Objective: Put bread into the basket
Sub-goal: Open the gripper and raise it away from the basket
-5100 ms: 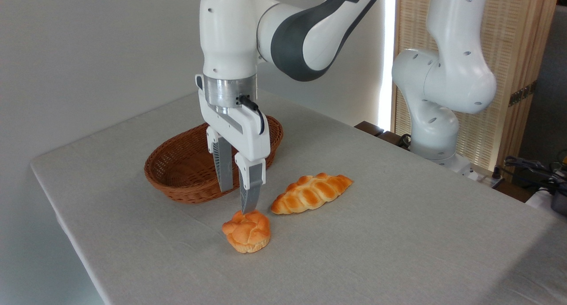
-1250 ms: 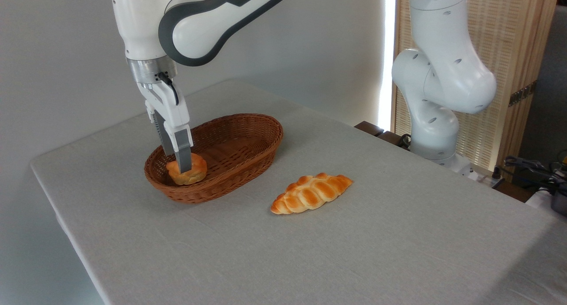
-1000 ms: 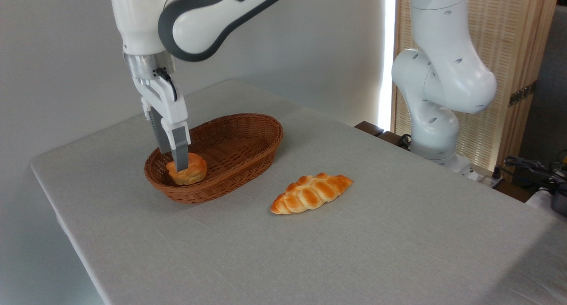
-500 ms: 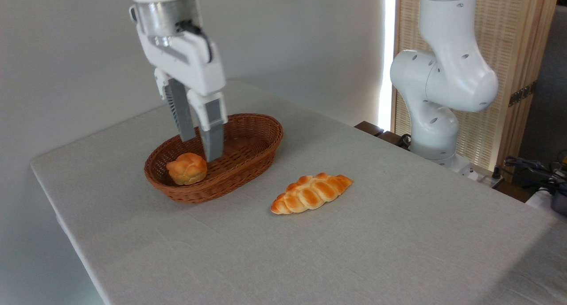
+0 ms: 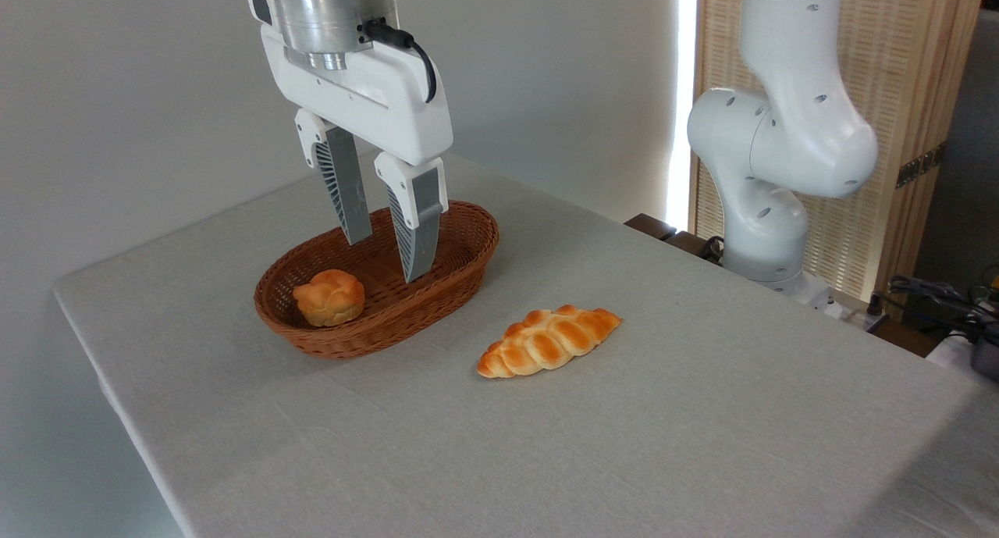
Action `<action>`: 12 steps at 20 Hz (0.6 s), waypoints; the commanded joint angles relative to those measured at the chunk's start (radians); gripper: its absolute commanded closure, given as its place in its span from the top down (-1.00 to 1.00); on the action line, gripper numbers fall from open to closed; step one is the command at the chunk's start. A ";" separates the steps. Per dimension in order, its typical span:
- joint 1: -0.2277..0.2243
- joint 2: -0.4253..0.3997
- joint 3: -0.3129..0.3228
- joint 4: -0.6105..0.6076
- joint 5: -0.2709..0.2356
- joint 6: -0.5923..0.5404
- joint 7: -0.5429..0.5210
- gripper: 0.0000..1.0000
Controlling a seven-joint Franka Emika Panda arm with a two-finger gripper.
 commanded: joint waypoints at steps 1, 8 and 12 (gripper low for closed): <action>-0.008 -0.001 0.008 0.010 -0.006 -0.024 0.000 1.00; -0.011 -0.004 0.008 0.012 -0.003 -0.018 0.005 1.00; -0.011 -0.004 0.010 0.013 0.006 -0.020 0.006 1.00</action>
